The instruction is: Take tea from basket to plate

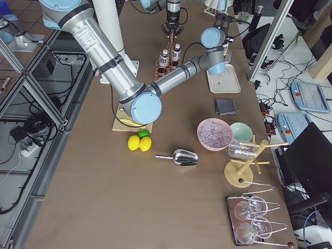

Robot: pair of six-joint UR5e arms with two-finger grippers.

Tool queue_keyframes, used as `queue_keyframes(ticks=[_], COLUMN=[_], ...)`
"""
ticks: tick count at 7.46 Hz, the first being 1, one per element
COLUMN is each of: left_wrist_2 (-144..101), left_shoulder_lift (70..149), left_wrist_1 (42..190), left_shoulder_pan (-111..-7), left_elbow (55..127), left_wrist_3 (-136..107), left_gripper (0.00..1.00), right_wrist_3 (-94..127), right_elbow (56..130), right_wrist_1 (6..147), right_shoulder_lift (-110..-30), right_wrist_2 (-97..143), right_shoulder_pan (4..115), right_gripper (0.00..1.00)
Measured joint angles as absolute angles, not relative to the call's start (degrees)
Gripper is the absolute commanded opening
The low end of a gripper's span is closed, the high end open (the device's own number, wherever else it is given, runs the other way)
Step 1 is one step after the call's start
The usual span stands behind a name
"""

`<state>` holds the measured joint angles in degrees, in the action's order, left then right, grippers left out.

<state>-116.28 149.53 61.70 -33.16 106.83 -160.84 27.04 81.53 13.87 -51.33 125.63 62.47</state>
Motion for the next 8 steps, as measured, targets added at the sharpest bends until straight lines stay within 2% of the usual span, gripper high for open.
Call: queue_keyframes(ticks=[5, 8], left_wrist_2=[-116.37, -116.30], left_shoulder_lift=[149.50, 149.50], left_wrist_1=[61.70, 61.70], left_shoulder_pan=[-33.22, -33.19], left_elbow=[106.72, 106.65], left_wrist_3=[-160.84, -160.84], left_gripper=[0.00, 0.00], right_wrist_3=[23.86, 24.13], right_elbow=[62.17, 55.26], right_wrist_1=[9.92, 6.40], right_shoulder_lift=[-45.32, -43.02], right_wrist_2=[106.56, 100.65], right_shoulder_pan=[55.73, 51.79], right_gripper=[0.00, 0.00])
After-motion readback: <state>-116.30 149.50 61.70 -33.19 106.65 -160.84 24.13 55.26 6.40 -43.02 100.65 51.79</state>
